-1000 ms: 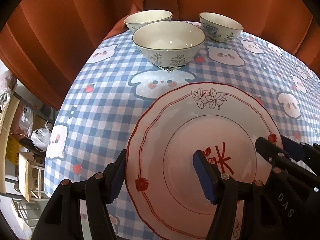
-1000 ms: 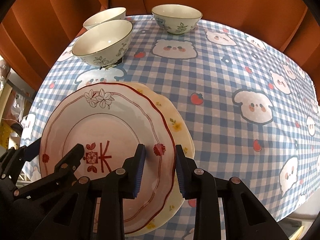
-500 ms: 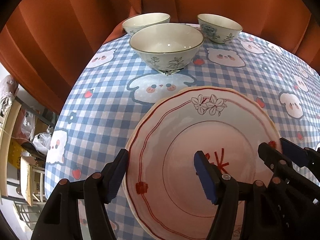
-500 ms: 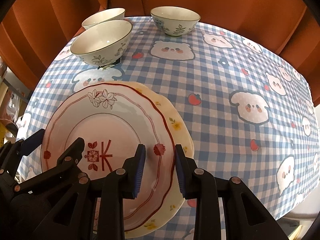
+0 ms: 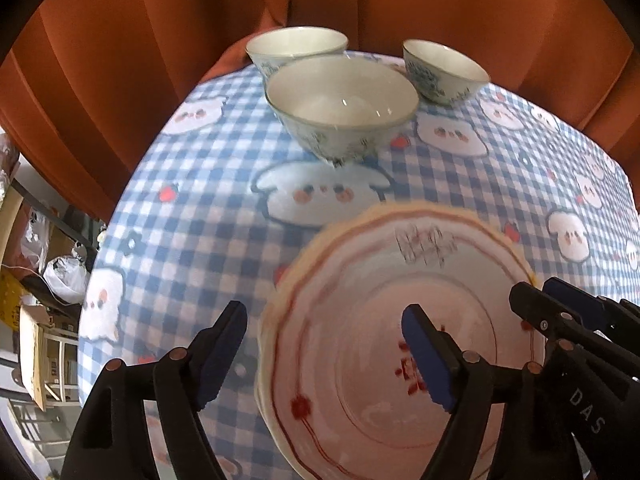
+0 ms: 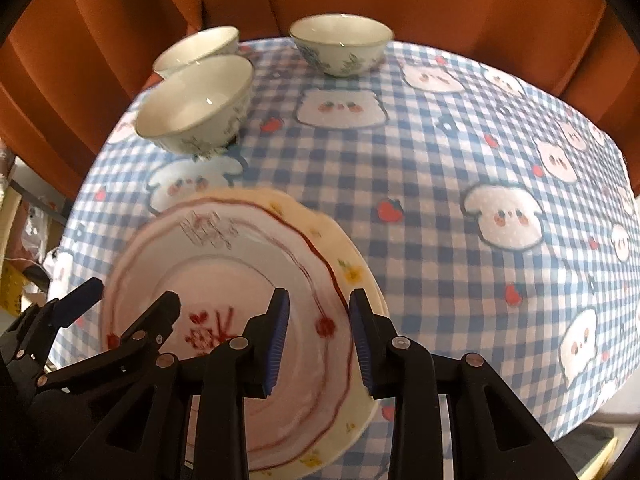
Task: Organize plates and bowls
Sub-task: 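Open both grippers and pull them back from the plate stack, then move both grippers to the white green-leaf bowl, then close both grippers on the rim of the white bowl, then lift the white bowl with both grippers and carry it toward the plate stack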
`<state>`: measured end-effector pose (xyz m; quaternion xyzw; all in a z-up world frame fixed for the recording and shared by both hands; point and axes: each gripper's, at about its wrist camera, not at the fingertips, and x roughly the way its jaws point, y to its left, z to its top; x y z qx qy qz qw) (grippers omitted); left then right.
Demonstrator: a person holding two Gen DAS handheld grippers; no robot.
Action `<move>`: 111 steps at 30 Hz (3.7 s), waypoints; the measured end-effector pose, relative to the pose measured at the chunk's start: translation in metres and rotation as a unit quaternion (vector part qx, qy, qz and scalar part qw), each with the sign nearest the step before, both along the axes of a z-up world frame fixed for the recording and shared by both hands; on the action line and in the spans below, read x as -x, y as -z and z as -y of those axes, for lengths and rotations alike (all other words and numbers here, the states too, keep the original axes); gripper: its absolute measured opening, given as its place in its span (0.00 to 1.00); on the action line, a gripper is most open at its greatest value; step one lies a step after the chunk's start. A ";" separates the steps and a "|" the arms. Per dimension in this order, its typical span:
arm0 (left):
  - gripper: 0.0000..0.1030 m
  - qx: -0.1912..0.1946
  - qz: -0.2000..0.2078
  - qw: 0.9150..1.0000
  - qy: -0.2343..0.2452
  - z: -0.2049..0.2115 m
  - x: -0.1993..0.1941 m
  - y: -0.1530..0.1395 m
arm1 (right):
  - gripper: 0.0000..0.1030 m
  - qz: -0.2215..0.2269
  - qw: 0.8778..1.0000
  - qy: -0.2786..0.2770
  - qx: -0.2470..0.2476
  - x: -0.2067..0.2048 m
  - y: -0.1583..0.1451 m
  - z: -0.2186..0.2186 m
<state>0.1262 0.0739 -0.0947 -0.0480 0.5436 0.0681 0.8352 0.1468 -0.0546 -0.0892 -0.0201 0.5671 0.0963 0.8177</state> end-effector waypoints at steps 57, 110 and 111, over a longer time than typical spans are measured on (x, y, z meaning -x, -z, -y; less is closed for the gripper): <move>0.27 -0.019 0.010 0.999 -0.042 -0.049 -0.165 0.006 | 0.16 0.022 0.996 -0.056 -0.061 -0.179 0.006 -0.073; 0.27 -0.005 0.039 0.993 0.113 0.204 -0.003 -0.033 | 0.16 0.075 0.992 0.091 -0.041 0.037 -0.053 0.178; 0.27 -0.005 0.037 0.993 0.111 0.208 -0.003 -0.031 | 0.16 0.072 0.993 0.089 -0.042 0.038 -0.049 0.183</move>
